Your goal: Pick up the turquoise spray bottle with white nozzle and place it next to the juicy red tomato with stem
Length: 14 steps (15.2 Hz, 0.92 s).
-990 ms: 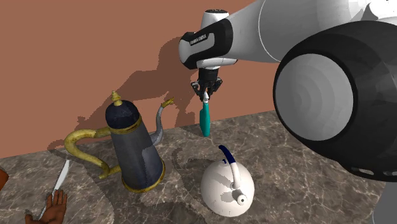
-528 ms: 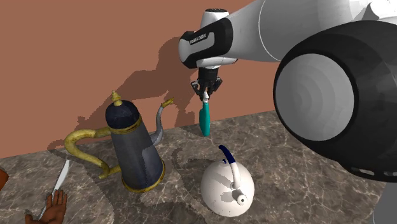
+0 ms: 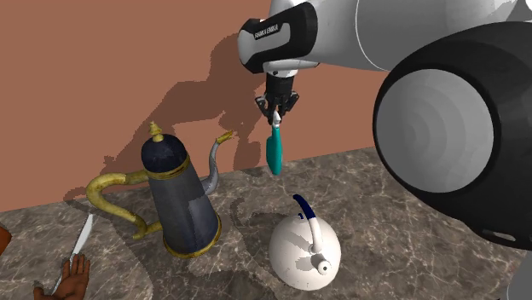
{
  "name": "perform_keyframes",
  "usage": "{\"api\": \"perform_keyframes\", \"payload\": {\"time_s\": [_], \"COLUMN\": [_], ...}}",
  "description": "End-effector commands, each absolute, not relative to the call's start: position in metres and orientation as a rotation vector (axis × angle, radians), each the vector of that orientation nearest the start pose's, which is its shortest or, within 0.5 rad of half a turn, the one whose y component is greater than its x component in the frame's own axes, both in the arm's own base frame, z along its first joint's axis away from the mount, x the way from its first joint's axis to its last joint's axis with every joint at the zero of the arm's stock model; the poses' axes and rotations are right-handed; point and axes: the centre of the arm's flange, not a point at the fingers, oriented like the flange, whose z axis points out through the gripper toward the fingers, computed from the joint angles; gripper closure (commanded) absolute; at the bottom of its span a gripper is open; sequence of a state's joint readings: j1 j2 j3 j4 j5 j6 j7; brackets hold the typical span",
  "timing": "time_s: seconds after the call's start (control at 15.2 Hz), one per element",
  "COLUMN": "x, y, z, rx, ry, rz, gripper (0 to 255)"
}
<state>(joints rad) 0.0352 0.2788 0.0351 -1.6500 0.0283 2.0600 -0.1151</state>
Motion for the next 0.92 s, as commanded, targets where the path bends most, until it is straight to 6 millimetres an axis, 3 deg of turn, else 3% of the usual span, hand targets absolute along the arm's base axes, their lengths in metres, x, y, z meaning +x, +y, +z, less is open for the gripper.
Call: {"api": "perform_keyframes", "payload": {"time_s": [0.0,0.86], "x": [0.653,0.653], "y": [0.045,0.045], "z": [0.472,0.541], "rx": [-3.091,-3.091], "ry": [-0.266,-0.266], "rz": [-0.205,-0.205], "gripper": [255,255]}}
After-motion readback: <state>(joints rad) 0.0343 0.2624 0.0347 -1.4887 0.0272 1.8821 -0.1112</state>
